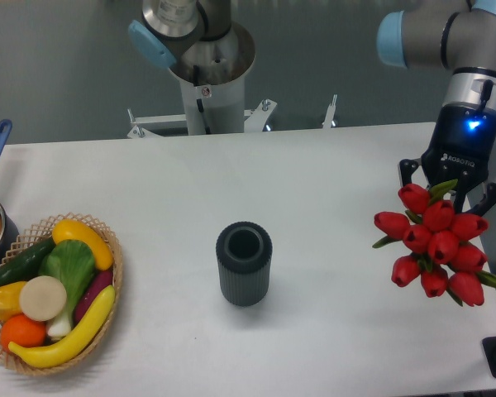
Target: Insert the flowers into the vase
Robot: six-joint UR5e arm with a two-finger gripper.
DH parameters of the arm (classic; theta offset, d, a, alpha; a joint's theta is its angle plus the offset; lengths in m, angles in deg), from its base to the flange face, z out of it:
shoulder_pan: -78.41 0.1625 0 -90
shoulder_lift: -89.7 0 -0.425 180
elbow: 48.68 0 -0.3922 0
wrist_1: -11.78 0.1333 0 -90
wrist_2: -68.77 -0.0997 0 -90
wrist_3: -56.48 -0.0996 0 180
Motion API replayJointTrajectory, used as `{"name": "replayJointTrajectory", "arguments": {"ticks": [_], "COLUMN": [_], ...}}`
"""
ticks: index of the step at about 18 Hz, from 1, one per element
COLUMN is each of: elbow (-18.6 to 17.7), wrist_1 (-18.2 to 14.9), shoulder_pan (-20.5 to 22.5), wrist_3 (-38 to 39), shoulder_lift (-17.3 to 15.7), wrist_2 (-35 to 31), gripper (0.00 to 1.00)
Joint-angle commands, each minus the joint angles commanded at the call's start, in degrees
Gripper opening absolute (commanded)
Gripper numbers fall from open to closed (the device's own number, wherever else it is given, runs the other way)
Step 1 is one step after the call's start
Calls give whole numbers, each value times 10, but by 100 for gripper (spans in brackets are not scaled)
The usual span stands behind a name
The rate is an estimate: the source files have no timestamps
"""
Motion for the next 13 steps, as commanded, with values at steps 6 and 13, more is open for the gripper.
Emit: {"name": "replayJointTrajectory", "arguments": {"ticks": [6, 13], "elbow": [1, 3], "wrist_1": [0, 0], "shoulder_pan": [-2, -7], "wrist_3": [2, 2], "shoulder_lift": [0, 0], "wrist_2": [0, 0], "gripper": [36, 36]}}
